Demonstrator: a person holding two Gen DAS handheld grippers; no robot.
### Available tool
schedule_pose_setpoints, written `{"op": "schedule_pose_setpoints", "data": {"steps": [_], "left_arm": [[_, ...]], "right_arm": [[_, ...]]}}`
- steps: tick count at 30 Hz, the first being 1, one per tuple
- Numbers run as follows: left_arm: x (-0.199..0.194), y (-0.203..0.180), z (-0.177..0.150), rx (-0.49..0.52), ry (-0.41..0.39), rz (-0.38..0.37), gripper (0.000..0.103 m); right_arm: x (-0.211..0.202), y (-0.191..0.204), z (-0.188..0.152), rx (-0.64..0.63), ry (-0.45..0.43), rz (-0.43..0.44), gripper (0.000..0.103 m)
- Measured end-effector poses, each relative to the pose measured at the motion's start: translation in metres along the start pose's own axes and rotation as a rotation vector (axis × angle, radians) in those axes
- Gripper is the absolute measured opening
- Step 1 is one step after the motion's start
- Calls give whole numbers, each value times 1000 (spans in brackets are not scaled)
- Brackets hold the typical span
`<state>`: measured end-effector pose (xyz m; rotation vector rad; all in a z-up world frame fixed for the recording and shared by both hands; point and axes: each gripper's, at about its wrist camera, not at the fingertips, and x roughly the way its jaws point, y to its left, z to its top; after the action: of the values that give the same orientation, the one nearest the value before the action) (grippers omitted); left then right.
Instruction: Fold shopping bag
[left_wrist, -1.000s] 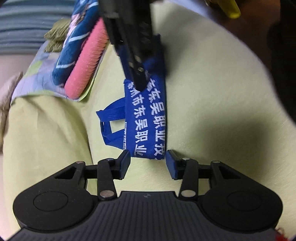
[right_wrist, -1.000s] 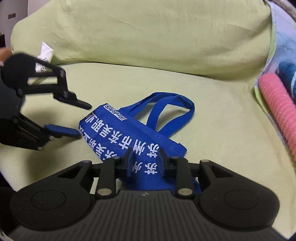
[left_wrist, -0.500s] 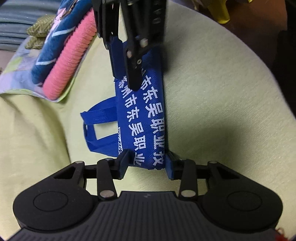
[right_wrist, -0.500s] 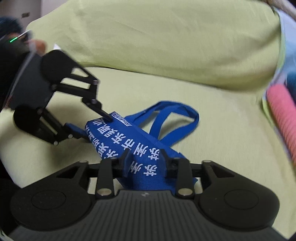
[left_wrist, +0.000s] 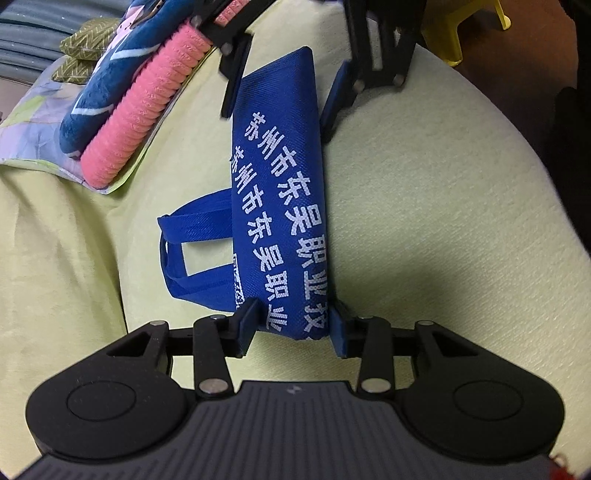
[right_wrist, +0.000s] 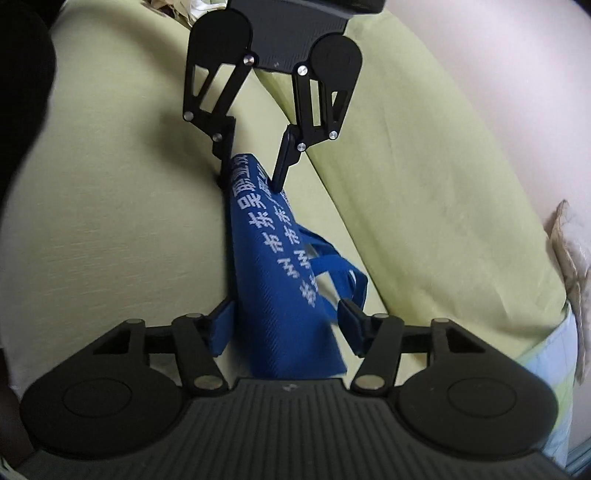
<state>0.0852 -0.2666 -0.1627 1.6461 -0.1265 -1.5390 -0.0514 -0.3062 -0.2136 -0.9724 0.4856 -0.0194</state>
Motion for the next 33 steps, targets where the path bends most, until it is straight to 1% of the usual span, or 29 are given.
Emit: {"op": "schedule_pose_setpoints", "data": {"steps": [2,3,5,9,11,14,17,19,22,26,31,33], "left_arm": [[-1,2,0,-31,-4,-2,46],[-2,3,1,-46,-6,-2,47],[-4,5,1,-76,-10,-4,48],[-7,9,2,-137,-17,-7,47],[-14,8,3,-176,-30,-33,47],[-30,3,5,-222,-52,-82,48],[-46,-6,8,-250,-69,-125,48],[-53,-12,9,-264,-76,-138,48],[-56,-18,11,-277,-75,-134,48],[-47,-14,11,-299,-64,-115,48],[-36,-9,12,-326,-51,-91,48],[-31,-7,11,-338,-48,-76,48]], "right_arm": [[8,-3,2,30,10,12,41],[12,-6,3,66,19,25,38],[14,-16,5,172,47,60,36],[10,-31,14,305,91,130,35],[3,-37,16,358,99,179,35],[-10,-45,17,448,111,274,35],[-23,-58,15,579,120,401,35],[-27,-67,11,666,129,485,35],[-23,-80,2,796,137,573,35],[-10,-101,-18,1002,165,675,35],[9,-113,-42,1233,230,783,35],[3,-124,-51,1303,262,814,35]]}}
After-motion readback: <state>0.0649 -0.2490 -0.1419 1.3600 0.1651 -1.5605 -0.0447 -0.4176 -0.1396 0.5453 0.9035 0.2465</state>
